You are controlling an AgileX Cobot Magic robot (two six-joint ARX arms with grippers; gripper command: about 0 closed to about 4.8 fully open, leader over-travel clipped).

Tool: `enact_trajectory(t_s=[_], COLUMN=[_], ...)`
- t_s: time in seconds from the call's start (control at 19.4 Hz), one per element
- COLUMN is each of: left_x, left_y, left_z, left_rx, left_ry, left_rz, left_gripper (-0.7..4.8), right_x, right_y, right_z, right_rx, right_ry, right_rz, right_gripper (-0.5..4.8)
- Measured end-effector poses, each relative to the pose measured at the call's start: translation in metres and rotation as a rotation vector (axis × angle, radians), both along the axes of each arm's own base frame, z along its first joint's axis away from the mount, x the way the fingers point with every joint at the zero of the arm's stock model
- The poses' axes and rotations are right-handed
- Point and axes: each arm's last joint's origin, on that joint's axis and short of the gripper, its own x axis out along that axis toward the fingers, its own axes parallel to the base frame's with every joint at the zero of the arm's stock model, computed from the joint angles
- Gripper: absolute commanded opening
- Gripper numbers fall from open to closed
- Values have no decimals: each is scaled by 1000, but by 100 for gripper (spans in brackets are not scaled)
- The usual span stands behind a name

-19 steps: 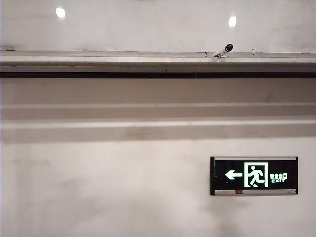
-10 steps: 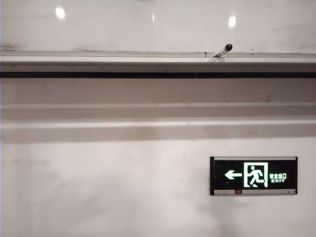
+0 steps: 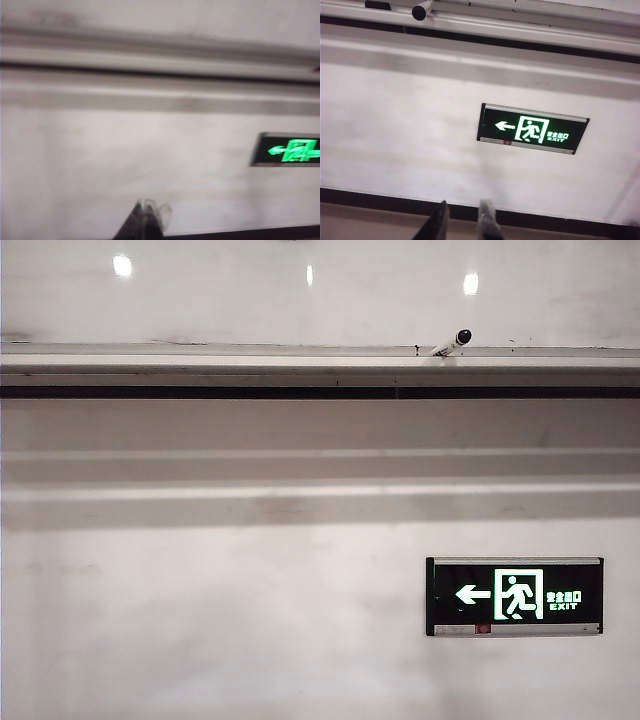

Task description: Take a marker from the whiteboard tray, write "Hi!" on the whiteboard, and then put the marker back vertically into the whiteboard tray.

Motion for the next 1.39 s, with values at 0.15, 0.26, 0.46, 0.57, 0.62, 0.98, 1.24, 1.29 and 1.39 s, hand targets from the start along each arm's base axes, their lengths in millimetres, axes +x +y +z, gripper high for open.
enact_trajectory(t_s=[0.15, 0.26, 0.46, 0.57, 0.62, 0.98, 1.24, 1.29, 1.39], left_x=[8, 12, 20, 20, 20, 20, 20, 20, 20], left_y=[2, 2, 3, 3, 3, 3, 3, 3, 3], left_z=[-19, -30, -53, -52, -52, -52, -52, -52, -52], left_rx=[0, 0, 0, 0, 15, 75, 78, 79, 80], left_ry=[23, 10, -4, -11, -13, -17, -17, -17, -18], left_rz=[27, 27, 45, 48, 53, 74, 74, 75, 75], left_gripper=[-5, -5, -5, -5, -5, 24, 24, 24, 24], right_x=[0, 0, 0, 0, 0, 0, -1, -6, -8], right_y=[0, 0, 0, 0, 0, 0, -1, -2, -6], right_z=[0, 0, 0, 0, 0, -1, -1, -8, -14], right_rx=[0, 0, 0, 0, 0, -2, 1, 4, 7], right_ry=[0, 0, 0, 1, 1, 7, -2, -13, -23], right_rz=[0, 0, 0, 0, 0, 0, -1, -2, -24], right_gripper=[84, 84, 84, 84, 84, 84, 84, 84, 84])
